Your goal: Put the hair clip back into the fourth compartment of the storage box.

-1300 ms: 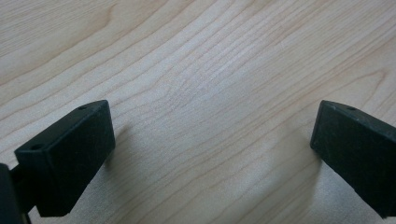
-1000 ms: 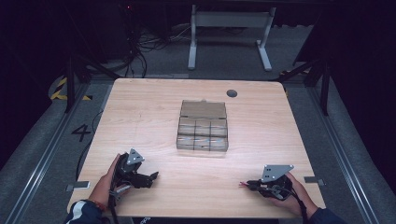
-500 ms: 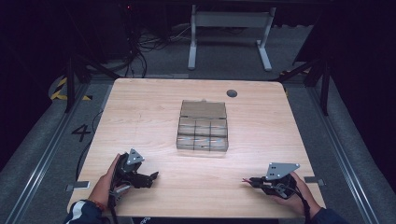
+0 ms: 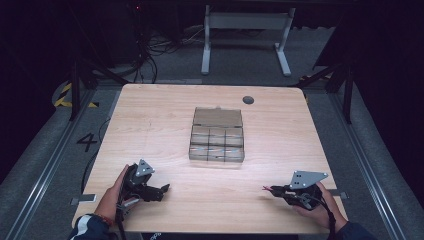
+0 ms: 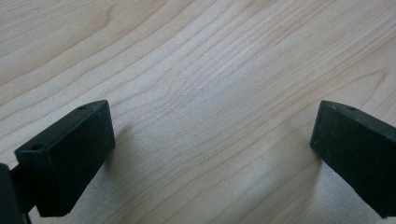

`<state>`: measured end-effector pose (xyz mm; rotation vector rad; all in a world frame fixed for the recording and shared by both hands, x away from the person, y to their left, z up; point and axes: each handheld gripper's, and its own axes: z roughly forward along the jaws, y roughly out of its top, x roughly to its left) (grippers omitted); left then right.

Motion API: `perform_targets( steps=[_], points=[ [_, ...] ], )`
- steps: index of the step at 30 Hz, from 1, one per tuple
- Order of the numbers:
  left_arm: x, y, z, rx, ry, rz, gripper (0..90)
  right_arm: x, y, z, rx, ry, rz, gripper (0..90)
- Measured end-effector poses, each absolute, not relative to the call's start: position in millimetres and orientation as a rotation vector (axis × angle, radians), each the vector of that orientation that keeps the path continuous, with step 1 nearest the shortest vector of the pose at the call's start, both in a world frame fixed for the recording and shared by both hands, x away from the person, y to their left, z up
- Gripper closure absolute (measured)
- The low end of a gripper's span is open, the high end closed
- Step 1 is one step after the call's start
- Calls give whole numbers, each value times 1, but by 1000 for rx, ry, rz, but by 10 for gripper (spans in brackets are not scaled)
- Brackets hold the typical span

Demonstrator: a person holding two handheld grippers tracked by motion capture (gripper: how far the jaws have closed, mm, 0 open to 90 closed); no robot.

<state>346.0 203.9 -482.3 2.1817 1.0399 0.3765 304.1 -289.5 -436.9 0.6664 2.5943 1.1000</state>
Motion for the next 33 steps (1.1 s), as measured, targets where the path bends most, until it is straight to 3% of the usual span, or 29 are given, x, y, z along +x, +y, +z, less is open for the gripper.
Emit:
perform_targets(
  steps=[33],
  points=[
    [346,204,-482,2180,1040,377,3,327,-311,-411,759,2435,1130,854]
  ],
)
